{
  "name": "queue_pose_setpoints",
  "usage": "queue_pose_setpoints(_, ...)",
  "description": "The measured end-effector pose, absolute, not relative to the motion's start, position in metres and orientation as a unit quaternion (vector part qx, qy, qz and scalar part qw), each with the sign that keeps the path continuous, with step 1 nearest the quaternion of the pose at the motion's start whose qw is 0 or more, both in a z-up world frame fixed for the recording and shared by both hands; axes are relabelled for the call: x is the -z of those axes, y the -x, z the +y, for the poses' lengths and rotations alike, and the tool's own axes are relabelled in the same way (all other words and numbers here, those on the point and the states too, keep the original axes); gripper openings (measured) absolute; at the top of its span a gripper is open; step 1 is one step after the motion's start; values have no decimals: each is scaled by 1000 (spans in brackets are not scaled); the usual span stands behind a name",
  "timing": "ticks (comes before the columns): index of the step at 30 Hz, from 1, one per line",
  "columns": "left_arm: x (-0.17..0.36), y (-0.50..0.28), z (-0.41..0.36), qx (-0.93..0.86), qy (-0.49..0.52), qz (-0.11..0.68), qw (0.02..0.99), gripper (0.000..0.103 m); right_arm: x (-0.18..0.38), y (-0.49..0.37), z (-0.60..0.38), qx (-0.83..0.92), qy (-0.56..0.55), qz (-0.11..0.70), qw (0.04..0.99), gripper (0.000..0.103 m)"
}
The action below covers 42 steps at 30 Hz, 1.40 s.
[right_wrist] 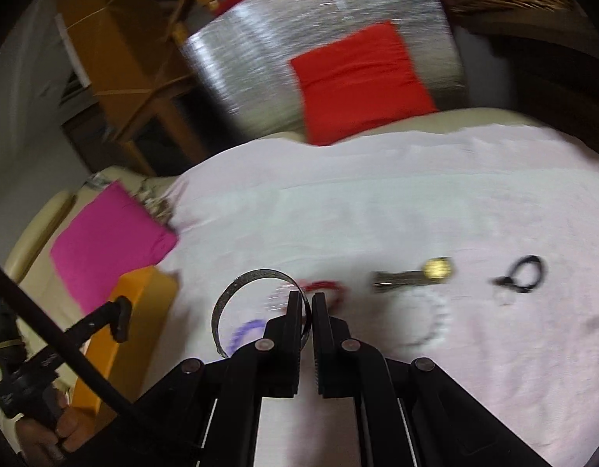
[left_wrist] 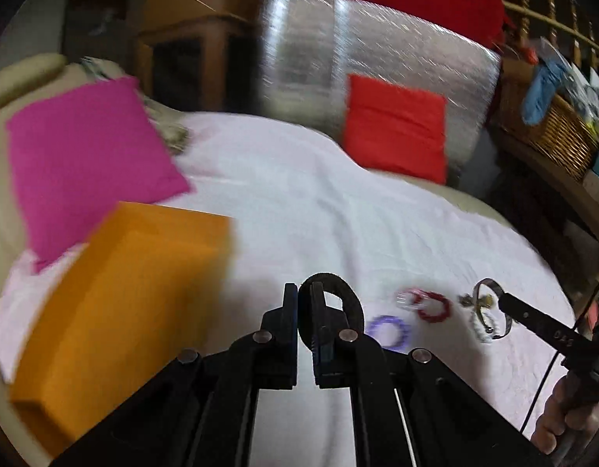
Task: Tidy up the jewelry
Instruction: 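Carry bangle and hair tie into the orange box and open both tools, then grasp the white bead bracelet with the right tool while the left grasps the pink-clear bracelet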
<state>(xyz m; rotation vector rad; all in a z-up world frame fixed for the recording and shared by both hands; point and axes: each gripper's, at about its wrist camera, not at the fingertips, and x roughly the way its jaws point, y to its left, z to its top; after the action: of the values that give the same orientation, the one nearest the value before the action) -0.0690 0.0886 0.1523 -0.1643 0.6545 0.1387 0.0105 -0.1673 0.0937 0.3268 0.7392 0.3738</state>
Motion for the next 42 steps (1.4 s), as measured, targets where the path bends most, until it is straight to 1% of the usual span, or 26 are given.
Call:
queue_pose_setpoints(4,-160,99,135,-131,80,307,939,6,-105,-7,-101,-235,-138,360,892,6)
queue_pose_setpoints(10,-130,121,207,-206,105,343,910,6,-117,-12,28,-313,-97,373,868,6)
queue_pose_setpoints(13,-112,125,233,-232,113,364,895,6,-113,-19,85,-336,-80,384,856,6)
queue_pose_setpoints(16,-101,128,249,-247,122,377,884,6,-99,-33,130,-343,-85,407,843,6)
queue_pose_setpoints(17,-99,129,251,-255,122,379,881,7,-94,-38,139,-342,-86,413,840,8)
queue_pose_setpoints(18,-97,130,254,-265,121,382,877,10,-89,-42,147,-341,-93,419,836,10)
queue_pose_setpoints(19,-96,130,255,-268,122,381,876,14,-85,-45,151,-338,-99,427,833,14)
queue_pose_setpoints(20,-97,131,257,-270,123,379,877,31,-81,-44,152,-336,-105,435,829,25)
queue_pose_setpoints(21,-99,133,255,-275,124,373,878,55,-79,-46,151,-331,-112,443,826,33)
queue_pose_setpoints(22,-102,136,252,-279,124,362,881,64,-79,-46,147,-331,-124,445,823,49)
queue_pose_setpoints(23,-106,138,248,-282,119,348,886,69,-81,-44,140,-334,-137,438,824,56)
queue_pose_setpoints(27,-118,131,225,-271,87,326,901,69,-102,-33,96,-323,-137,393,850,56)
queue_pose_setpoints(33,-124,103,170,-220,62,327,917,69,-130,-17,1,-275,-134,361,881,56)
queue_pose_setpoints(38,-123,81,106,-165,23,329,930,70,-131,2,-105,-212,-130,359,900,56)
queue_pose_setpoints(42,-112,62,70,-135,5,347,928,70,-122,16,-186,-147,-136,358,912,56)
